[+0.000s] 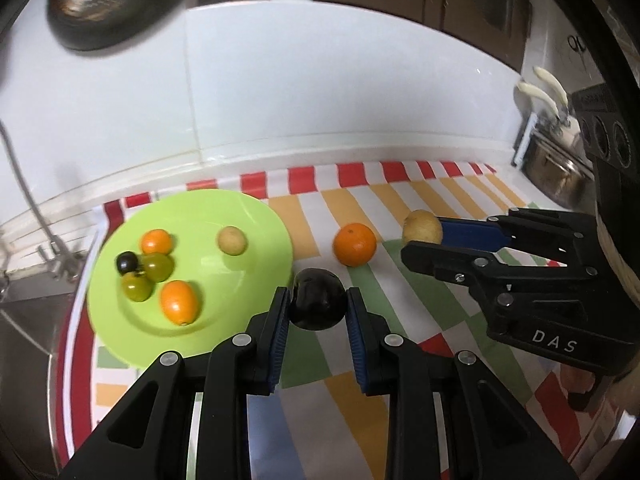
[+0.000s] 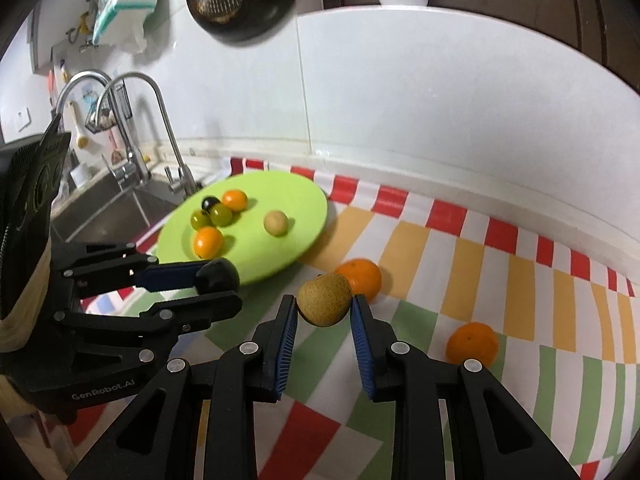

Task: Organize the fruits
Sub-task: 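Carry the plum and kiwi over the green plate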

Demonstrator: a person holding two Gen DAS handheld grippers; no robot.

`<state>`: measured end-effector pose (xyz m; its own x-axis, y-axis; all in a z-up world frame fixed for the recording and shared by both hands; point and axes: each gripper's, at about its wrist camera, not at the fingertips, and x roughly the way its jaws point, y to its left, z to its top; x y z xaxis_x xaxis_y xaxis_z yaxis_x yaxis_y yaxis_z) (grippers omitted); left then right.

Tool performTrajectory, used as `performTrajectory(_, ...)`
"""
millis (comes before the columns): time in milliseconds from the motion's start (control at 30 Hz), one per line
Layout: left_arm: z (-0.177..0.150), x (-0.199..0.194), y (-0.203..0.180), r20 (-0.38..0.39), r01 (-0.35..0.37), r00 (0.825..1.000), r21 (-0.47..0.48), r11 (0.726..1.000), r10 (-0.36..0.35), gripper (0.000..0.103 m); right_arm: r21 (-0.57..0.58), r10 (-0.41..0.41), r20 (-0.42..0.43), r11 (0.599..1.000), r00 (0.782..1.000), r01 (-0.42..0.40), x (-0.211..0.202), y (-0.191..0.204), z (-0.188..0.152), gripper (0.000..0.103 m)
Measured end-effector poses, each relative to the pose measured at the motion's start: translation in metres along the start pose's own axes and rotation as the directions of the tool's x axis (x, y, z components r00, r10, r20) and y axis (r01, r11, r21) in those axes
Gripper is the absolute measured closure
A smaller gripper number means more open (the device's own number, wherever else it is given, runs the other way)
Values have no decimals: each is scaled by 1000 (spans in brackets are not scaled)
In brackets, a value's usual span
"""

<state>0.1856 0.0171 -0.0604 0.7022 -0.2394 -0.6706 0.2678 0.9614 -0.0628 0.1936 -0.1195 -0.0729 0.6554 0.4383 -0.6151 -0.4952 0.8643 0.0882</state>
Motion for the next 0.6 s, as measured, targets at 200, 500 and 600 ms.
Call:
performTrajectory(200, -2, -22, 11, 36, -50, 998, -35, 998, 51, 75, 12, 4, 42, 1000, 999, -5, -11, 11, 7, 74)
performTrajectory(500, 0, -50, 30, 85, -117, 989, -79, 990, 124, 75, -11, 38, 92, 999, 995, -37, -19, 35, 21, 74)
performTrajectory(600, 3, -58, 34, 104, -132, 984, -89, 987, 141, 75, -20, 49, 107, 999, 993, -47, -20, 43, 26, 74)
